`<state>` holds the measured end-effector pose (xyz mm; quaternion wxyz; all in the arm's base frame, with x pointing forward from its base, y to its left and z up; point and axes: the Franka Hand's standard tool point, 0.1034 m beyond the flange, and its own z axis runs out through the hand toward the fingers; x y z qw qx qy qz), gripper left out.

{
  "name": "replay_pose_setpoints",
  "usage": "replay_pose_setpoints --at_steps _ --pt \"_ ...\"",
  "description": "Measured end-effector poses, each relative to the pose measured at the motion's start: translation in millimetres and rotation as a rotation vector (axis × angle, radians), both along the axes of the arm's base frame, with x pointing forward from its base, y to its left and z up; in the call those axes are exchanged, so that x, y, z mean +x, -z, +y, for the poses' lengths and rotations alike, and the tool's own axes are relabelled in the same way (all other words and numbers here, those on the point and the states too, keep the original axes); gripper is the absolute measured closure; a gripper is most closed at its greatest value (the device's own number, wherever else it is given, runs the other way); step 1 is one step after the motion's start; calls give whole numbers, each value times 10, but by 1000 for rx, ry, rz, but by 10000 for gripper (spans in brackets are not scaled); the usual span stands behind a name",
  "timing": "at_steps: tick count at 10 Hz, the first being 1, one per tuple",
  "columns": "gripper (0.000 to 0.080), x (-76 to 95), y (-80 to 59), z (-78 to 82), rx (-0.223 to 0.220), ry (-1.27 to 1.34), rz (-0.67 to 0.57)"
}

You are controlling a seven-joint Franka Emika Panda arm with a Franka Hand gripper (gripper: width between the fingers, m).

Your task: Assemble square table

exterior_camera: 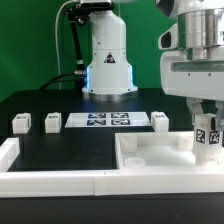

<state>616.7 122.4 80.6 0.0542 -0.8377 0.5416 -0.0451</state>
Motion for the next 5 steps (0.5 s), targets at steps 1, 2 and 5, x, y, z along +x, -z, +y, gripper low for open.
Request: replay_pose_setpoints --at_steps 1,2,5 --pt "303 4 0 -18 -10 -68 -3" --pt "303 6 -3 -9 -15 -104 -2" --pt "160 1 -5 34 -54 -386 -10"
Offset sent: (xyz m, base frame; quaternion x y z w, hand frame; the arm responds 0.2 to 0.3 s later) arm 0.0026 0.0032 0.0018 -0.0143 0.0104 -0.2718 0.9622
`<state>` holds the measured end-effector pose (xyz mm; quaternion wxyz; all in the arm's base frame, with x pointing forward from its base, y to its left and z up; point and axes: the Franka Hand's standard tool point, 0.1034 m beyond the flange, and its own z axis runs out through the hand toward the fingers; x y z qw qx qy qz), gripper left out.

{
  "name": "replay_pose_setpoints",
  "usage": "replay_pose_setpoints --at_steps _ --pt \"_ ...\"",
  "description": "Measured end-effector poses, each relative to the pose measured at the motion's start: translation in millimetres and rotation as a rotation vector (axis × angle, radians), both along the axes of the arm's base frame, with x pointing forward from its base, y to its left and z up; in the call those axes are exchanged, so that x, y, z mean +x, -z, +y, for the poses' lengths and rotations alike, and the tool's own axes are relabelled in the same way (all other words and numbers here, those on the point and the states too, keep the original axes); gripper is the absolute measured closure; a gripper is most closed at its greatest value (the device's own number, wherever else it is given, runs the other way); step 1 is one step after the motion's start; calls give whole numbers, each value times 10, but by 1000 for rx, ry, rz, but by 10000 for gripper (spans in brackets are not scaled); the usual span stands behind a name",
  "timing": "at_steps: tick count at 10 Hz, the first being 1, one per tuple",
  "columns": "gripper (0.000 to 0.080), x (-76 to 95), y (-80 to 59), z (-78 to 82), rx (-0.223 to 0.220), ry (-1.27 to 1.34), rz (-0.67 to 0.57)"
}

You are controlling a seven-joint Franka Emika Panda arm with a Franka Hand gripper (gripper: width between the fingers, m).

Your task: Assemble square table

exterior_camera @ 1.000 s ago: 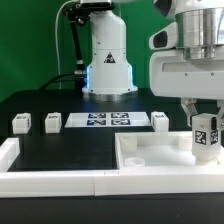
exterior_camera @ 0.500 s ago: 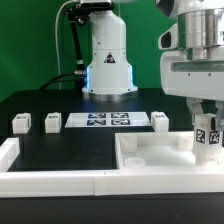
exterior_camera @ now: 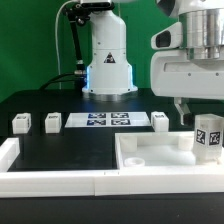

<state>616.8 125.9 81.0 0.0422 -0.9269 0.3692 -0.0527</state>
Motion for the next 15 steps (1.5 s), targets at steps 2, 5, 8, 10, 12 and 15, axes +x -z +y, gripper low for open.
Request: replay_pose_setpoints --at_steps 2,5,8,10,12,15 --pt "151 -6 0 32 -21 -191 -6" --pt "151 8 -3 20 -54 -451 -13" --pt "151 14 4 9 -80 -674 -5" --pt "151 21 4 -15 -107 -824 -11" --pt "151 26 4 -43 -122 -891 -11" --pt "401 27 4 -46 -121 -883 -11"
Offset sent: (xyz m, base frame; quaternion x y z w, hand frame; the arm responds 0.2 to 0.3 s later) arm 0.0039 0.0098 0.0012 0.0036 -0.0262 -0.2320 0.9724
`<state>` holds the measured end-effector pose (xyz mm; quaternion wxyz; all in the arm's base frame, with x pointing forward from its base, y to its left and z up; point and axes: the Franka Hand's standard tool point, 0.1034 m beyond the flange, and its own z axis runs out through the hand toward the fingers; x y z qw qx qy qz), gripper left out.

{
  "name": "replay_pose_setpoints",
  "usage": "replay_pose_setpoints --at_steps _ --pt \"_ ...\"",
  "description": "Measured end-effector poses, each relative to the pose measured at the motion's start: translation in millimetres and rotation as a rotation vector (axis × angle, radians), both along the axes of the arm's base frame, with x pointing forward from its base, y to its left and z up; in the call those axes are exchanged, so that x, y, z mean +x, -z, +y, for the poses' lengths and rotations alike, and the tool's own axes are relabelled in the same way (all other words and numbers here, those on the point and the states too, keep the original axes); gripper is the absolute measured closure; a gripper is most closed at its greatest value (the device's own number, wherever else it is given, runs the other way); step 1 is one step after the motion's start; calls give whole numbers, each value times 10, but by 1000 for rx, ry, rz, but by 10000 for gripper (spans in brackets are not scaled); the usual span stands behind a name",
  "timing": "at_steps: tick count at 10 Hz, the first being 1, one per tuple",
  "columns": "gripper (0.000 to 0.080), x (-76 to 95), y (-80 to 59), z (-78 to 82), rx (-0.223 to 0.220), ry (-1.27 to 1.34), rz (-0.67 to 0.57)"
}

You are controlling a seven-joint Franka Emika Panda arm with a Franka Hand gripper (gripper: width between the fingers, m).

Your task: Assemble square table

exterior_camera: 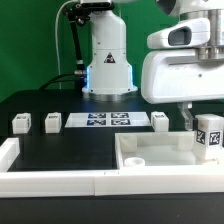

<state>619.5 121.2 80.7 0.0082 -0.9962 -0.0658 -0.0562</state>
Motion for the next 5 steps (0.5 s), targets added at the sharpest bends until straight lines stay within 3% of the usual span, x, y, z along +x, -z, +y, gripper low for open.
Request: replay_pose_setpoints --at_steps 1,5 --pt "509 0 0 0 2 13 0" --pt "509 1 0 -1 16 133 3"
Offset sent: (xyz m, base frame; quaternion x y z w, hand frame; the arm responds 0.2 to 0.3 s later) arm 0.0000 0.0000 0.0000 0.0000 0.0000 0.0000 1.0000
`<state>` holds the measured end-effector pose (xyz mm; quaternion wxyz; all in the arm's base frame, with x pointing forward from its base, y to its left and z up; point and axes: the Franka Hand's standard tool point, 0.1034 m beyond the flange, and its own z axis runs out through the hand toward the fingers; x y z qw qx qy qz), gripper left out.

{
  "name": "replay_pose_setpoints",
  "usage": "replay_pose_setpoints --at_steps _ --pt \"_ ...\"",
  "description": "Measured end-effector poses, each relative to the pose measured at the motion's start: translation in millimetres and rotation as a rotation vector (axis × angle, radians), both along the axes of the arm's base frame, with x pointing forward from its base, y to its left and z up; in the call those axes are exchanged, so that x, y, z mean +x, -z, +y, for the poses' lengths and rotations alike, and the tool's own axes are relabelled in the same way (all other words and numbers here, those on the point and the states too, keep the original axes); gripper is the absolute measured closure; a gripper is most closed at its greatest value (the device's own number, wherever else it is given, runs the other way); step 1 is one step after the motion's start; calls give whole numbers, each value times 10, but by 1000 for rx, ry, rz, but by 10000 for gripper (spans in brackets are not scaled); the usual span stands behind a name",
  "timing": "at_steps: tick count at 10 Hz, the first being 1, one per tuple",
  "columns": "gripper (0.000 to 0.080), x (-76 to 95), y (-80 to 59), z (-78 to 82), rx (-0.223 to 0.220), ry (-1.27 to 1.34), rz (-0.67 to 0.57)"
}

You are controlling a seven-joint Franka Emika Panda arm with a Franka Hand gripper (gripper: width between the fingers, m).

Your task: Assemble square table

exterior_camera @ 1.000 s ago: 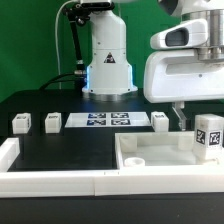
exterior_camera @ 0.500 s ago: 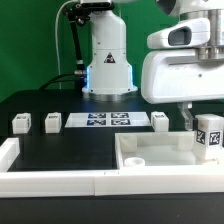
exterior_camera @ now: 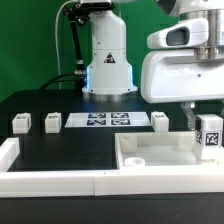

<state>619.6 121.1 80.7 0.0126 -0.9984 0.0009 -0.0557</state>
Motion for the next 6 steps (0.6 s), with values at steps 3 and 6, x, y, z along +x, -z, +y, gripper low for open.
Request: replay_pose_setpoints --at_steps 3,6 --pt "508 0 5 -7 40 297 4" --pt "508 -14 15 -12 79 658 10"
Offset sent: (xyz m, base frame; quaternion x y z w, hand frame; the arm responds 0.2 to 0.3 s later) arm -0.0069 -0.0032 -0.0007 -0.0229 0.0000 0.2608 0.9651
